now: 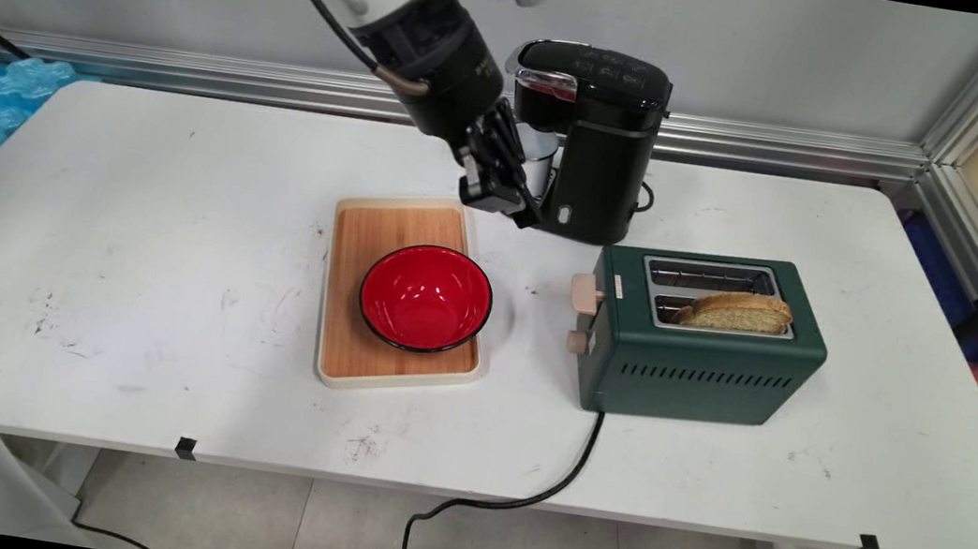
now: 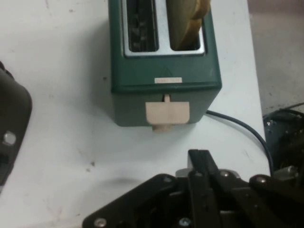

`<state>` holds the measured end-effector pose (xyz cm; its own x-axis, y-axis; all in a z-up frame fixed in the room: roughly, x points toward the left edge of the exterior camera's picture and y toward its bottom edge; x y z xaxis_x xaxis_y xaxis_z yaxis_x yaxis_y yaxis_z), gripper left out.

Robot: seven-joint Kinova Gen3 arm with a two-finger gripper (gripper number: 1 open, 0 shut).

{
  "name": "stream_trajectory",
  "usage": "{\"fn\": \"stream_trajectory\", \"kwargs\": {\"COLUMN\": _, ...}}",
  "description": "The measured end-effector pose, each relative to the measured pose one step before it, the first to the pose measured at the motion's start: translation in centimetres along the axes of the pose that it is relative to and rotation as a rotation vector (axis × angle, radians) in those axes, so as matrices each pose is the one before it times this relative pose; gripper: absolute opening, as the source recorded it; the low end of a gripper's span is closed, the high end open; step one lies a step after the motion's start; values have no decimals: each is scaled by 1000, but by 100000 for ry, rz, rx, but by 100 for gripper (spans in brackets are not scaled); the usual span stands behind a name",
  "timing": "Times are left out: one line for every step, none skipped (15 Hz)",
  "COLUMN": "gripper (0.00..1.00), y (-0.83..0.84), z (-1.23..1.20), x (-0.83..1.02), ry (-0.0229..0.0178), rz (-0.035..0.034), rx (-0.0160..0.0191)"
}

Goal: Press the toaster switch

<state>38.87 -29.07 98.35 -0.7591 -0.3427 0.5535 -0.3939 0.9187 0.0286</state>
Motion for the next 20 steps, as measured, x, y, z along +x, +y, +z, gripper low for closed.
{"fn": "stream_trajectory", "kwargs": {"gripper": 0, "y": -4, "z": 436, "x": 198, "ry": -463, "rz": -75, "rx": 647}}
{"fn": "stream_trajectory", "kwargs": {"gripper": 0, "y": -3, "z": 398, "x": 136, "ry": -396, "rz": -95, "rx": 515}}
{"fn": "stream_trajectory", "kwargs": {"gripper": 0, "y": 2, "z": 478, "x": 121, "ry": -504, "rz": -117, "rx": 565}}
{"fn": "stream_trajectory", "kwargs": {"gripper": 0, "y": -5, "z": 517, "x": 90, "ry": -498, "rz": -123, "rx": 568}}
{"fn": "stream_trajectory", "kwargs": {"gripper": 0, "y": -34, "z": 535, "x": 51, "ry": -455, "rz": -175, "rx": 767}}
{"fn": "stream_trajectory", "kwargs": {"gripper": 0, "y": -48, "z": 463, "x": 26, "ry": -353, "rz": -121, "rx": 782}}
{"fn": "stream_trajectory", "kwargs": {"gripper": 0, "y": -43, "z": 320, "x": 19, "ry": -198, "rz": -56, "rx": 626}}
{"fn": "stream_trajectory", "kwargs": {"gripper": 0, "y": -52, "z": 477, "x": 28, "ry": -326, "rz": -55, "rx": 866}}
{"fn": "stream_trajectory", "kwargs": {"gripper": 0, "y": -49, "z": 568, "x": 56, "ry": -342, "rz": -81, "rx": 937}}
{"fn": "stream_trajectory", "kwargs": {"gripper": 0, "y": -27, "z": 566, "x": 83, "ry": -252, "rz": -145, "rx": 835}}
{"fn": "stream_trajectory", "kwargs": {"gripper": 0, "y": -6, "z": 472, "x": 96, "ry": -150, "rz": -158, "rx": 634}}
{"fn": "stream_trajectory", "kwargs": {"gripper": 0, "y": 11, "z": 308, "x": 83, "ry": -69, "rz": -112, "rx": 384}}
{"fn": "stream_trajectory", "kwargs": {"gripper": 0, "y": 20, "z": 457, "x": 123, "ry": -97, "rz": -174, "rx": 508}}
{"fn": "stream_trajectory", "kwargs": {"gripper": 0, "y": 67, "z": 514, "x": 172, "ry": -39, "rz": -214, "rx": 471}}
{"fn": "stream_trajectory", "kwargs": {"gripper": 0, "y": 96, "z": 484, "x": 186, "ry": 117, "rz": -207, "rx": 420}}
{"fn": "stream_trajectory", "kwargs": {"gripper": 0, "y": 97, "z": 389, "x": 156, "ry": 139, "rz": -158, "rx": 307}}
{"fn": "stream_trajectory", "kwargs": {"gripper": 0, "y": 81, "z": 249, "x": 95, "ry": 69, "rz": -100, "rx": 141}}
{"fn": "stream_trajectory", "kwargs": {"gripper": 0, "y": 117, "z": 353, "x": 137, "ry": 125, "rz": -113, "rx": 219}}
{"fn": "stream_trajectory", "kwargs": {"gripper": 0, "y": 144, "z": 394, "x": 150, "ry": 146, "rz": -79, "rx": 178}}
{"fn": "stream_trajectory", "kwargs": {"gripper": 0, "y": 122, "z": 321, "x": 137, "ry": 184, "rz": -15, "rx": 149}}
